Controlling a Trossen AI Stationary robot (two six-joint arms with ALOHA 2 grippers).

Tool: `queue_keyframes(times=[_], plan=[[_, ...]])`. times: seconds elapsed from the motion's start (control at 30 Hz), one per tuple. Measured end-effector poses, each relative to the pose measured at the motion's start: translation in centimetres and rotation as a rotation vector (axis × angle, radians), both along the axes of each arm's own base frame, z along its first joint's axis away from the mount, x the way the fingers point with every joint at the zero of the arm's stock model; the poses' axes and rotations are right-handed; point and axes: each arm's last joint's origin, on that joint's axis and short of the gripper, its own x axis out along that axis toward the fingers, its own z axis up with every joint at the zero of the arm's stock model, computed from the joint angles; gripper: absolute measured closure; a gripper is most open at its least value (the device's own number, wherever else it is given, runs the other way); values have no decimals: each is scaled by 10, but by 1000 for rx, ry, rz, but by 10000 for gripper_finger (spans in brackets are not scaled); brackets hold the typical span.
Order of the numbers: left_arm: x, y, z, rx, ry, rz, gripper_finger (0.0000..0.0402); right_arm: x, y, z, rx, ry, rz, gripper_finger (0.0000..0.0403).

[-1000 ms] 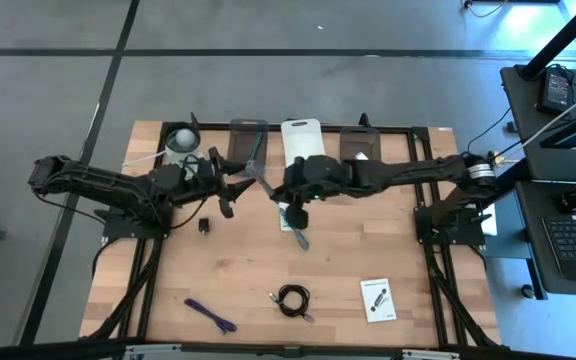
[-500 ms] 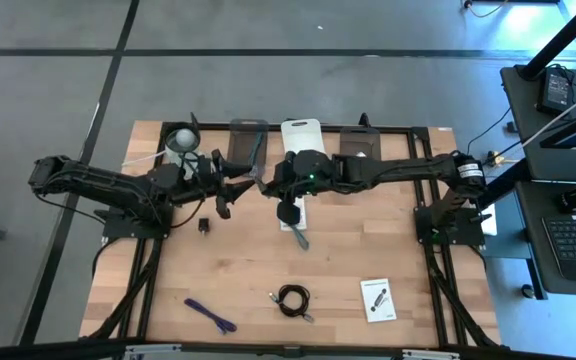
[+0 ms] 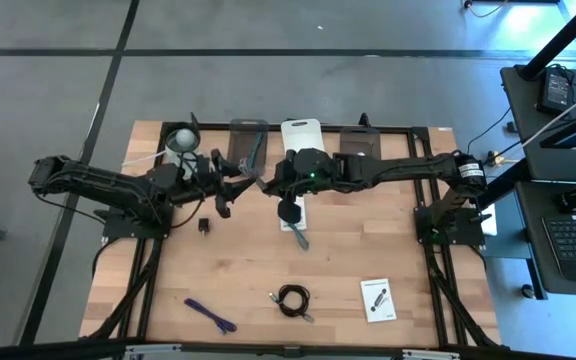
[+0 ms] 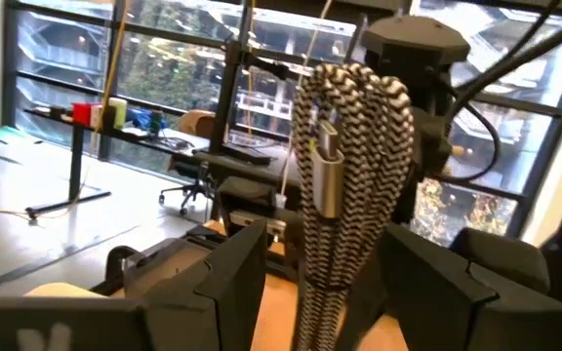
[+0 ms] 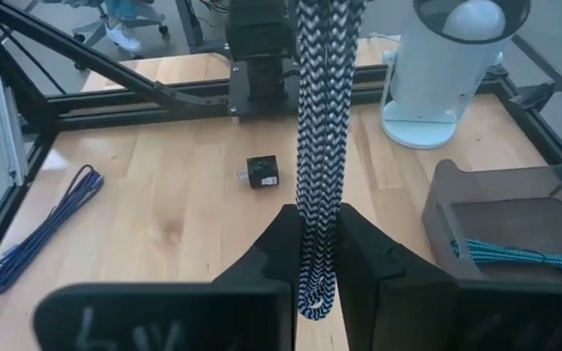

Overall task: Pick and place items into bin
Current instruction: Put the gray charger cable into the left black bin

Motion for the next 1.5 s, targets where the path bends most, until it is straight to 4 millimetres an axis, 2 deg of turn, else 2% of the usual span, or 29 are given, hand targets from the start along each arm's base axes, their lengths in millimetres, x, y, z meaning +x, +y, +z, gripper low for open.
queue_keyframes(times=[0.17,0.33,0.57,0.8,1.13,1.23,1.33,1.5], plan=[[0,1,1,-2,-8,14,219,0,0,0,5,0,11,365],[0,6,1,-35,-19,28,243,0,0,0,6,-1,11,364],[0,10,1,-61,-30,-16,310,0,1,0,11,0,21,363],[1,9,1,-52,-29,-63,385,0,1,-1,15,4,29,344],[1,9,-2,-55,2,-54,382,-9,-7,-7,23,119,6,300],[1,9,-1,-60,-6,-31,384,-16,-13,-9,27,177,-7,279],[0,11,-2,-69,-2,10,383,-28,-19,-1,36,209,-14,255],[-1,17,-9,-172,30,162,384,-46,-28,0,52,334,-49,218]])
